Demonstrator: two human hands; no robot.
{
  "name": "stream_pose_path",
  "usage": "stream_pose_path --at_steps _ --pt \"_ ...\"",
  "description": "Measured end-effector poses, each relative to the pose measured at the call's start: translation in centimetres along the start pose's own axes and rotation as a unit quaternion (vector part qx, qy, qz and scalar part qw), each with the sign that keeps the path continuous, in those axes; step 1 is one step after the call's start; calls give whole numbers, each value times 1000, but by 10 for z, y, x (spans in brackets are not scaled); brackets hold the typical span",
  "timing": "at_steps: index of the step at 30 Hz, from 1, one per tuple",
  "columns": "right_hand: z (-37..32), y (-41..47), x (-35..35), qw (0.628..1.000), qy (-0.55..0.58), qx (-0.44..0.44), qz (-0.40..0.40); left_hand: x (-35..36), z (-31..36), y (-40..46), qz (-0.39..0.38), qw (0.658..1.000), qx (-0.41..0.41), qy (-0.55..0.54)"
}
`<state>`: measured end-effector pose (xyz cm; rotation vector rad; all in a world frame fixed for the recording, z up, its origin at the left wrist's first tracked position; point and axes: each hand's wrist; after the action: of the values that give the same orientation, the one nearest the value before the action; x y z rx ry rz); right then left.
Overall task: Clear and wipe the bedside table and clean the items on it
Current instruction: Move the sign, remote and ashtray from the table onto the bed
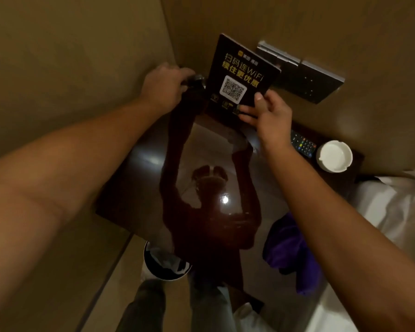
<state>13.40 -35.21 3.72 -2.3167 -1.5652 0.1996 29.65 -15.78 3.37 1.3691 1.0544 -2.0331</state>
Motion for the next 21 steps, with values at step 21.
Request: stream_pose_path --at_steps 21 --pt "45 -284 44 961 79 -42 263 16 44 -221 -14 974 175 -146"
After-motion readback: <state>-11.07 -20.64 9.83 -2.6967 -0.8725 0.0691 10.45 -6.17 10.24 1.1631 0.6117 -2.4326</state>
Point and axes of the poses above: each hand's wrist, its own y-axis towards the middle knuckle, its own x-axis out of the palm, z = x × y, and after that the axes turned 13 degrees about -z, right-handed
